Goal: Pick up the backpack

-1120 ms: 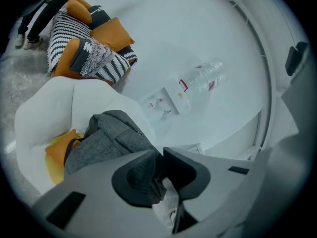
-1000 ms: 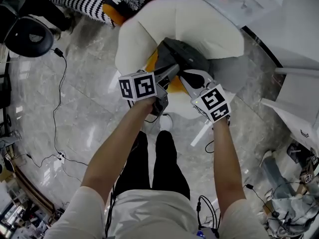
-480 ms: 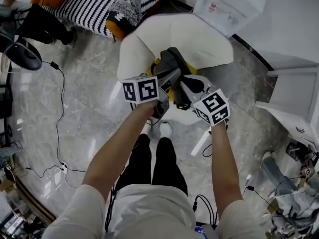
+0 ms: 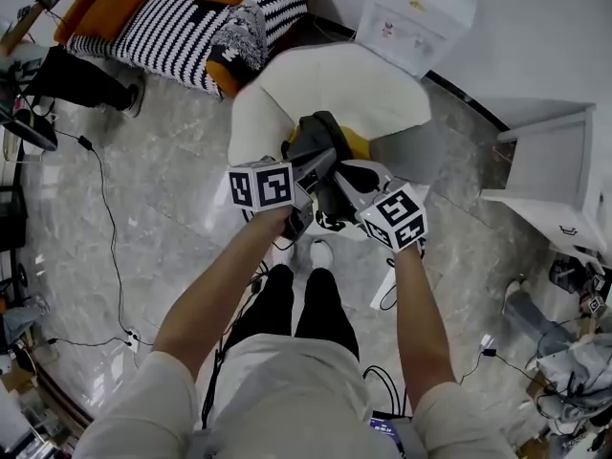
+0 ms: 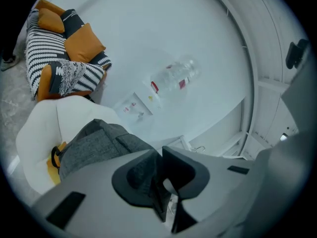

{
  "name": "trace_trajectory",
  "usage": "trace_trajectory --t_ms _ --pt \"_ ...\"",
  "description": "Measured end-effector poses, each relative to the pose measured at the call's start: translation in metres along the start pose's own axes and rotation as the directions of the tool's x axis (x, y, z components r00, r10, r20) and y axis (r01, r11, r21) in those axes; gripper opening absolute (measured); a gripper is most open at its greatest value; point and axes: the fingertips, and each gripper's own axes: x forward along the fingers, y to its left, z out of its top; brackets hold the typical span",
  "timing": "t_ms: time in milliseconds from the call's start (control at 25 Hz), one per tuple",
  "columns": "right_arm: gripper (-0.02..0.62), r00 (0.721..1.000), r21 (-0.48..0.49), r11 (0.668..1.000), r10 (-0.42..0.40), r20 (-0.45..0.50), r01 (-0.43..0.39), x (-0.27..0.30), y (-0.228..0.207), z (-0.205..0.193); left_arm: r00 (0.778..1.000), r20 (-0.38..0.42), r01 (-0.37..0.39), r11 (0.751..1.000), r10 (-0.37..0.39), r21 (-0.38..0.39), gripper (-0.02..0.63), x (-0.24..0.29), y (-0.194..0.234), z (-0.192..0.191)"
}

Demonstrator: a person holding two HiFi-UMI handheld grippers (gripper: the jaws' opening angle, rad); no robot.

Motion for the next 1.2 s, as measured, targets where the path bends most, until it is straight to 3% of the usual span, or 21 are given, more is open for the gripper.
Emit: trace_trajectory --t_ms 720,1200 --pt "0.026 0.991 -0.061 0.99 -0.123 0.048 0.126 -0.048 0.031 0.086 0.988 -0.036 0.153 0.982 -0.15 0.108 0.037 -0.039 -0.091 0.038" --pt "0.028 0.983 -0.093 0.979 -0.175 0.053 0.179 -0.059 0.061 0.115 0.972 -0.068 0.231 0.961 -0.224 0.15 0.035 -0.07 -0.119 0.046"
